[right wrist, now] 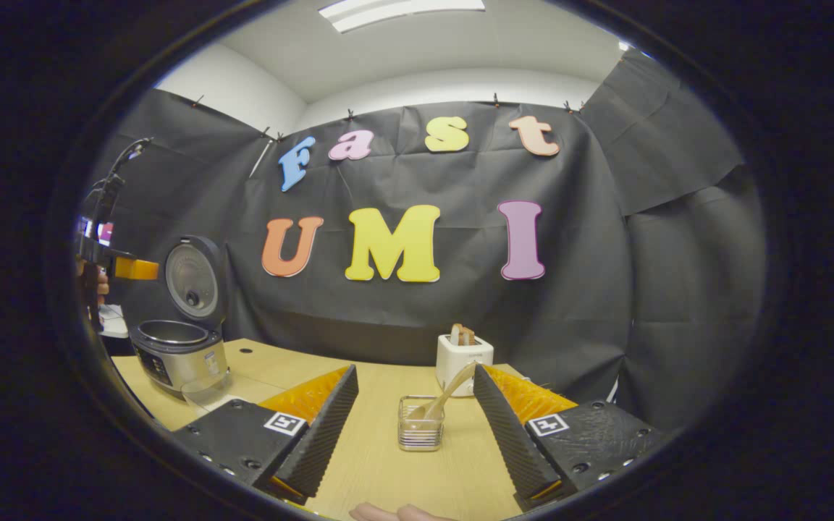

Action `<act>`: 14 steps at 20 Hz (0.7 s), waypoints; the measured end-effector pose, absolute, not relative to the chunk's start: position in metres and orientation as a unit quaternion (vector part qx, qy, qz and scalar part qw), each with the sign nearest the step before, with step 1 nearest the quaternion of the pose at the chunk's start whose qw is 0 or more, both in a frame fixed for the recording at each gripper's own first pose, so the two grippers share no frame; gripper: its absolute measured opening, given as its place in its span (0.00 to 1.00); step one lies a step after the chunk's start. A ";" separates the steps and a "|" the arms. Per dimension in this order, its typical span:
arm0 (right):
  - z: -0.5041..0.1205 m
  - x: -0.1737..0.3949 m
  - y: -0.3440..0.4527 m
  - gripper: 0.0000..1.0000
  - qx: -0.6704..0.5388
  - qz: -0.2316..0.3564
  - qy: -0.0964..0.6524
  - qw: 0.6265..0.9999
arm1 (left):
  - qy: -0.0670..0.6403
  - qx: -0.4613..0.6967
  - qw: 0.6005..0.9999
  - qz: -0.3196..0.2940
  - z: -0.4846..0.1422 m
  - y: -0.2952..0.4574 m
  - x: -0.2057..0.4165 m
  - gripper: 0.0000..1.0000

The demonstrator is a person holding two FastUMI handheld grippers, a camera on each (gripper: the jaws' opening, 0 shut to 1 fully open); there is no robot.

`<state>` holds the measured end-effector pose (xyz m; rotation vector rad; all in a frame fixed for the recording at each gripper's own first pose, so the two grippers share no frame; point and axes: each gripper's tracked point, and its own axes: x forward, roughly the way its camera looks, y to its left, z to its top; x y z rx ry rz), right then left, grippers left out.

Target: Close the left gripper, press the button to open the rice cooker; take a wooden spoon from the chopstick holder with the right hand, scoop a spoonful of rice and pour it into the rice cooker, then put the wooden spoon back into the chopstick holder.

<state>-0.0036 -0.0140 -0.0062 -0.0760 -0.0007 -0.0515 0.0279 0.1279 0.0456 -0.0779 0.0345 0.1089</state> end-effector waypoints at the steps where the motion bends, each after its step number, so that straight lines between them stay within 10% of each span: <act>1: -0.008 -0.002 -0.017 0.96 -0.037 -0.030 0.004 0.999 | 0.016 -0.044 0.998 0.052 0.042 0.123 0.024 0.99; 14: -0.027 0.064 -0.081 0.96 -0.050 -0.079 -0.004 0.996 | 0.000 -0.049 0.999 -0.021 0.018 0.064 -0.012 0.99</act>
